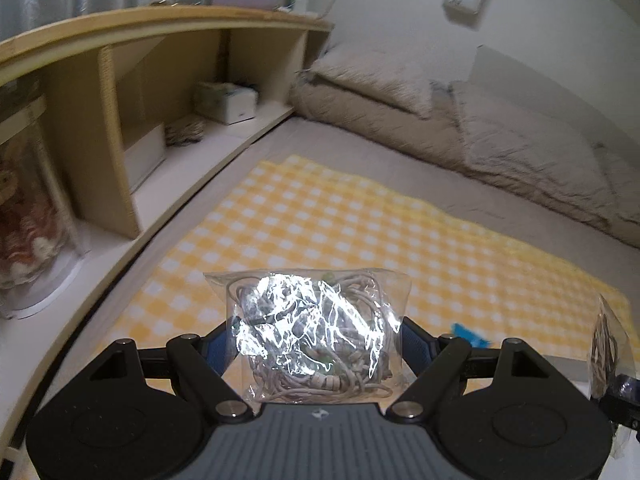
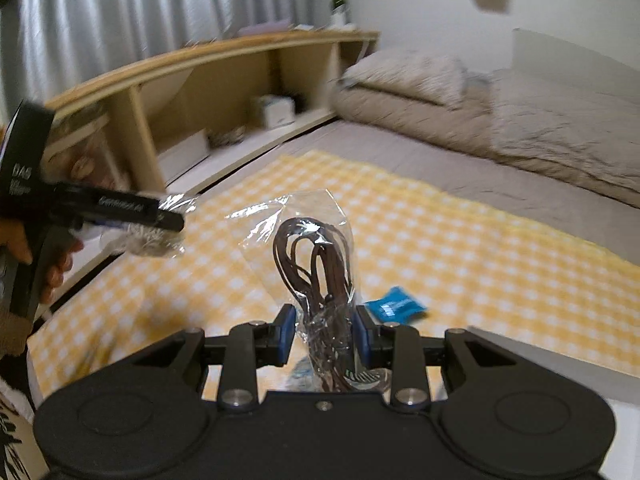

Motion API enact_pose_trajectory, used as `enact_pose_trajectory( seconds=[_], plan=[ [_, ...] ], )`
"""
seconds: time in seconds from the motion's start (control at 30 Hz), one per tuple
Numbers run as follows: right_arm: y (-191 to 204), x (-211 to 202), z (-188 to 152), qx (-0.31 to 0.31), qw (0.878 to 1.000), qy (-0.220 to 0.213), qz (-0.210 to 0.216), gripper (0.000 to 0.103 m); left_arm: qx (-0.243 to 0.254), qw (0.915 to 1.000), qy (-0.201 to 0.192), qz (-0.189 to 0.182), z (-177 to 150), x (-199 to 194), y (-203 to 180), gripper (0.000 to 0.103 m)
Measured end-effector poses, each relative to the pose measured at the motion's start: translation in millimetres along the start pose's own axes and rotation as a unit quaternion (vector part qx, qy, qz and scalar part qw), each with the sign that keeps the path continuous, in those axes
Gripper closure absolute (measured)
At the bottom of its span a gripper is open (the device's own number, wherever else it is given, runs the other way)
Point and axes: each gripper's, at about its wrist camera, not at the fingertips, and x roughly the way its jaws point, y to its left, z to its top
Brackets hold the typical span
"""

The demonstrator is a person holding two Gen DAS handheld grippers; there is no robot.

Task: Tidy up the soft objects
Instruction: 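Carry both bags over the white box and lower them inside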

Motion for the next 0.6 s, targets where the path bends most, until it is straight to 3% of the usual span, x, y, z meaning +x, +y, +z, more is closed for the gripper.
enact_pose_trajectory(
  seconds=[0.33, 0.6],
  plan=[
    [-47, -50, -12, 0.054, 0.996, -0.027, -0.059, 0.071, 0.037, 0.9963, -0.016, -0.076, -7, -7, -74, 0.021],
    [-88, -79, -30, 0.094, 0.988, -0.027, -0.118, 0.071, 0.073, 0.9886, -0.002, -0.132, -20, 2, -140, 0.021]
  ],
)
